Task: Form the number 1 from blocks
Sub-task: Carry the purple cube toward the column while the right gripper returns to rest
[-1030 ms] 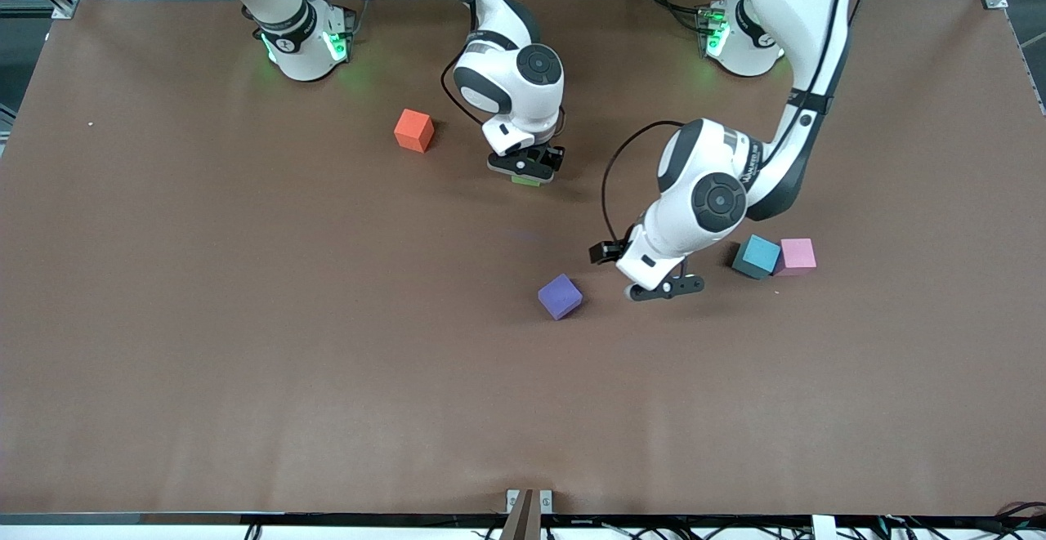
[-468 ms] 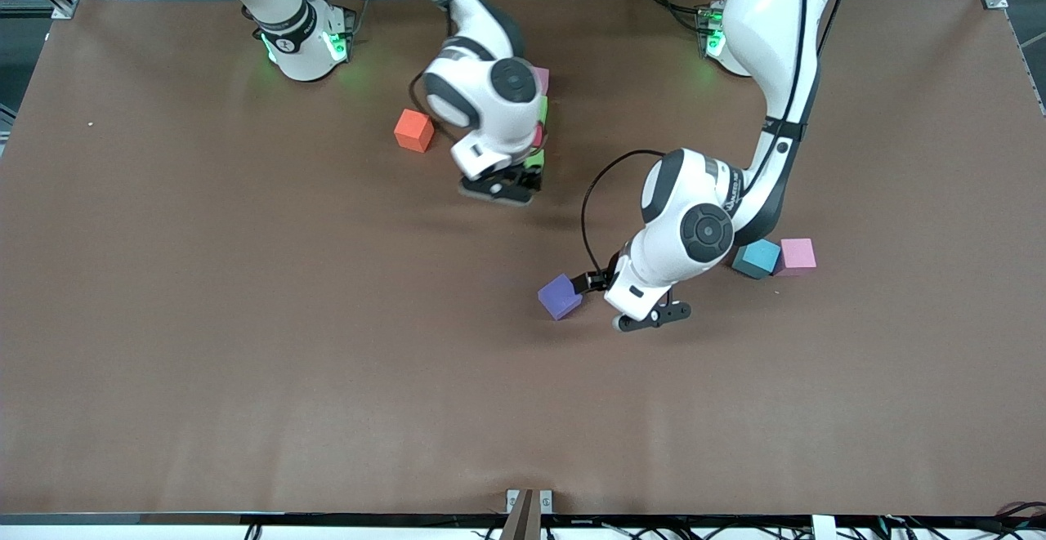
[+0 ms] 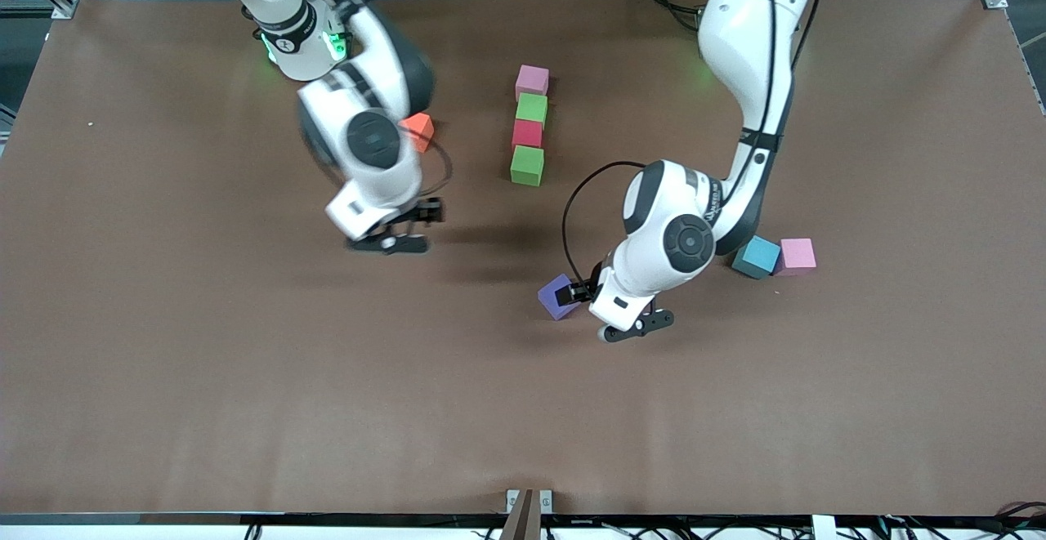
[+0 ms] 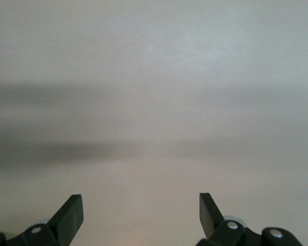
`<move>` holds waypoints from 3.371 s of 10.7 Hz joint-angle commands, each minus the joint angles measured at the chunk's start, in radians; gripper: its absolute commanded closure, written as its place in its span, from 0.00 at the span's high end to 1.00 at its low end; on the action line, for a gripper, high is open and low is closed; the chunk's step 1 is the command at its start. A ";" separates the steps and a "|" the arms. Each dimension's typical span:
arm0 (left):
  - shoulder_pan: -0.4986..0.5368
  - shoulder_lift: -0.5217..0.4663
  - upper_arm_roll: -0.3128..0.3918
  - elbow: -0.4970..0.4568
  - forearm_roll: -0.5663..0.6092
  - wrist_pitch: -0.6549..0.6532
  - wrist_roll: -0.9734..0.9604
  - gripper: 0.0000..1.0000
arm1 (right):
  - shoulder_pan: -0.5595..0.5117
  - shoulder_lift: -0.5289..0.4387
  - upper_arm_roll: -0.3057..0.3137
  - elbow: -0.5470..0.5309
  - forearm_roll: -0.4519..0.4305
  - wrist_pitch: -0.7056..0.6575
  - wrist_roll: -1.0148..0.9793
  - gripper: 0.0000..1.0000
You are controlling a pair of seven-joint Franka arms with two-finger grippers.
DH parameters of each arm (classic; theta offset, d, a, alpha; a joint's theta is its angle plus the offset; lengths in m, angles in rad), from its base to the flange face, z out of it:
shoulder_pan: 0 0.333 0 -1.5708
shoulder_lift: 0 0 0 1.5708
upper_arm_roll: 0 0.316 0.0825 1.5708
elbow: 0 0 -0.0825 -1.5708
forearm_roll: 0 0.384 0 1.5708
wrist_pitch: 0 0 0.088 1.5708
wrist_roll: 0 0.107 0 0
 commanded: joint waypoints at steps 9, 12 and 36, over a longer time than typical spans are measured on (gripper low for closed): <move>-0.150 0.125 0.147 0.064 -0.187 0.038 -0.056 0.99 | -0.442 -0.249 0.016 -0.279 0.109 0.131 -0.523 1.00; -0.150 0.126 0.150 0.064 -0.187 0.038 -0.056 0.99 | -0.444 -0.360 0.018 -0.349 0.122 0.133 -0.523 1.00; -0.291 0.050 0.147 0.042 -0.095 -0.189 -0.073 0.00 | -0.249 -0.359 -0.269 0.292 0.210 -0.412 -0.658 1.00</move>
